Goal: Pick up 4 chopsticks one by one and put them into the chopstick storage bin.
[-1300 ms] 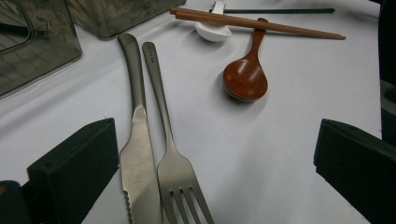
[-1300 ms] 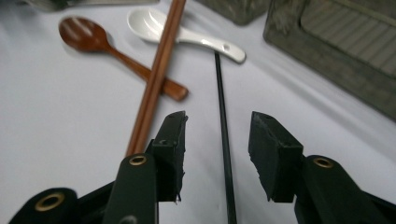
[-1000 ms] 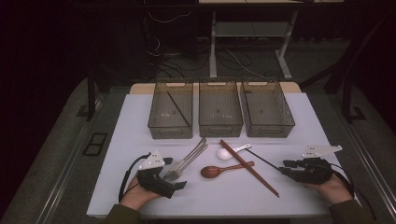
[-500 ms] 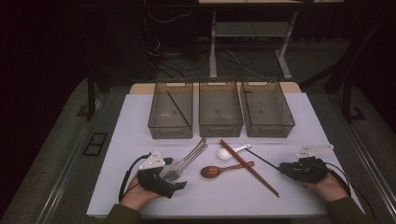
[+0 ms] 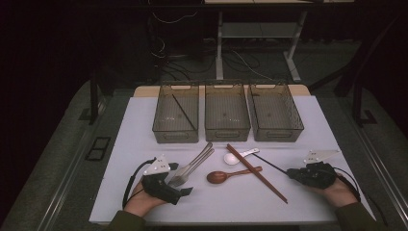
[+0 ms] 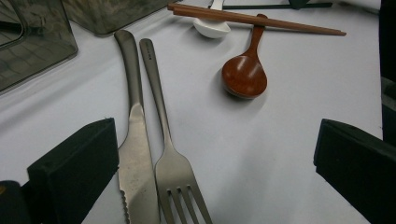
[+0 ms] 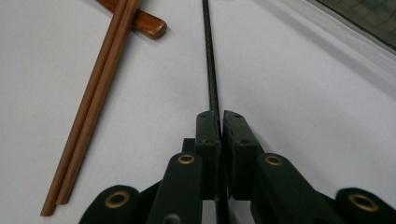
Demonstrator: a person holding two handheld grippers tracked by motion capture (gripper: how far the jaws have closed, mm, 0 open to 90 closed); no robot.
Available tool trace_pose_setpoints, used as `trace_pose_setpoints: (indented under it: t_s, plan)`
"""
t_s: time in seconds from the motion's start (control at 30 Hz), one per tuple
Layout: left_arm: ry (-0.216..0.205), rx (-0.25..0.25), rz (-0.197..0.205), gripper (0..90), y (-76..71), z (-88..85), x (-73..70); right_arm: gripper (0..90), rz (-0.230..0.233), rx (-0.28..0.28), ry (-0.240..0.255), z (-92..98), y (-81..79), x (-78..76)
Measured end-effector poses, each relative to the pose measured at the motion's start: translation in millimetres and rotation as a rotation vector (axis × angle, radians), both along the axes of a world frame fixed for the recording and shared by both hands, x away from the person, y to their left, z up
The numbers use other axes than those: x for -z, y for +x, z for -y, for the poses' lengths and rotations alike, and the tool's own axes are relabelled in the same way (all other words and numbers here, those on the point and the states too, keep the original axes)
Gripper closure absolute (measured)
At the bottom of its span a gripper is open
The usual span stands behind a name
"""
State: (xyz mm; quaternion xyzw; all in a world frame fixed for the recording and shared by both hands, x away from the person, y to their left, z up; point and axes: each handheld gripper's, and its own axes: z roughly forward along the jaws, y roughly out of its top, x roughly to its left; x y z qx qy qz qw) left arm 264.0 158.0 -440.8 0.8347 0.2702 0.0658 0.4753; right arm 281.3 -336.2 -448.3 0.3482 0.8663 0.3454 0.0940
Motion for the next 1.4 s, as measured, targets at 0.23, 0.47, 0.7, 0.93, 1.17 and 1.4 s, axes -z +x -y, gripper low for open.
trace_pose_setpoints:
  t_s: [0.23,0.47,0.7,0.93,1.17,1.4]
  plan:
    - [0.0,0.001,0.0,0.0,0.1,-0.1,0.0,85.2,0.008,-0.011,-0.008,-0.3,-0.1,-0.5]
    - [-0.003,-0.001,-0.001,0.0,0.1,-0.5,-0.1,85.3,-0.004,-0.03,0.004,3.9,-0.7,-3.0]
    - [-0.007,-0.006,-0.001,0.0,-0.3,-0.9,-0.3,85.3,-0.005,-0.029,0.019,11.0,-6.0,-8.5]
    - [-0.01,-0.008,0.0,0.0,-0.4,-1.1,-0.5,85.3,0.0,-0.028,0.029,19.3,-15.4,-12.7]
    - [-0.003,-0.003,0.001,0.0,-0.4,0.1,-1.2,85.4,0.011,-0.031,0.054,27.3,-21.9,-18.0]
    - [-0.003,0.002,0.003,0.0,0.1,-0.1,-1.0,85.4,0.048,-0.024,0.106,33.1,-24.1,-29.6]
